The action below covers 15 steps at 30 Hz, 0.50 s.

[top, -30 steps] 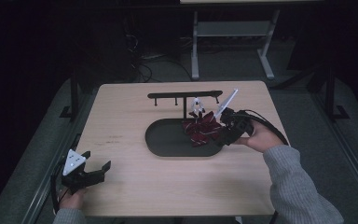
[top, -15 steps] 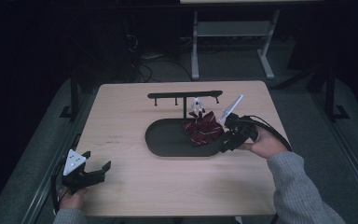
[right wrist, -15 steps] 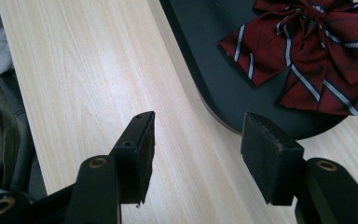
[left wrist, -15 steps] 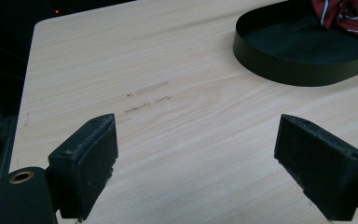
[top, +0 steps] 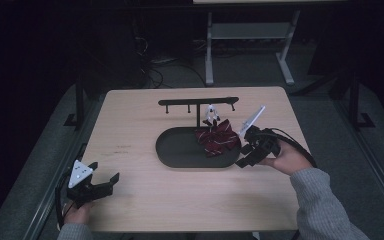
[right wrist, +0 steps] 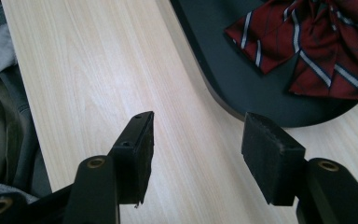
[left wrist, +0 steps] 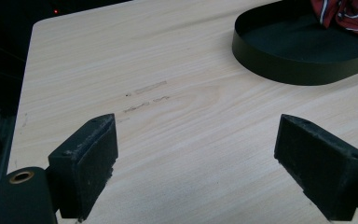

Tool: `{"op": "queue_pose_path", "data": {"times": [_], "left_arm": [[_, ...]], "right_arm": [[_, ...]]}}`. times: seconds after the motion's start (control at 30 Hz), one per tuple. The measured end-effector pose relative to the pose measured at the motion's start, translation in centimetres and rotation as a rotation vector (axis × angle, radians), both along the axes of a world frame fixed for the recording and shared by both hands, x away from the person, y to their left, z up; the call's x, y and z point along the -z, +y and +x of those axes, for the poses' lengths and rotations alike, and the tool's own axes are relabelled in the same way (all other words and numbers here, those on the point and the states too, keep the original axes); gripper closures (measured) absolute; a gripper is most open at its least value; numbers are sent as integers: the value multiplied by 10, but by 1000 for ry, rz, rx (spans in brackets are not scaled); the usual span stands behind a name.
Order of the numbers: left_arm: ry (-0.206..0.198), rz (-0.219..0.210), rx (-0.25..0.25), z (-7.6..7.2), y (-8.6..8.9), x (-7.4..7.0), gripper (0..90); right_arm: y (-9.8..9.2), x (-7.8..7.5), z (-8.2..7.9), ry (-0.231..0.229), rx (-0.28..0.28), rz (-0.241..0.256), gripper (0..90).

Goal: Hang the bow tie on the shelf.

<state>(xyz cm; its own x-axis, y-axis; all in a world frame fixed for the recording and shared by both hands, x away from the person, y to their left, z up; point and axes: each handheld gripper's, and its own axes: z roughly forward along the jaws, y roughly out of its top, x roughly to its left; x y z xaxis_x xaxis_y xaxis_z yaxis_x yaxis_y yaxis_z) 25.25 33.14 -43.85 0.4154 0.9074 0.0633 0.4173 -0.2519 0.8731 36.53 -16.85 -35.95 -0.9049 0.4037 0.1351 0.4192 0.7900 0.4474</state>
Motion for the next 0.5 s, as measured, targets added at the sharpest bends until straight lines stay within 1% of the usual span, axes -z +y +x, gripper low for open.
{"op": "queue_pose_path", "data": {"times": [0.5], "left_arm": [[6, 10, 3, 0, -1, 0, 128]], "right_arm": [[-15, 16, -14, 17, 18, 12, 429]]}}
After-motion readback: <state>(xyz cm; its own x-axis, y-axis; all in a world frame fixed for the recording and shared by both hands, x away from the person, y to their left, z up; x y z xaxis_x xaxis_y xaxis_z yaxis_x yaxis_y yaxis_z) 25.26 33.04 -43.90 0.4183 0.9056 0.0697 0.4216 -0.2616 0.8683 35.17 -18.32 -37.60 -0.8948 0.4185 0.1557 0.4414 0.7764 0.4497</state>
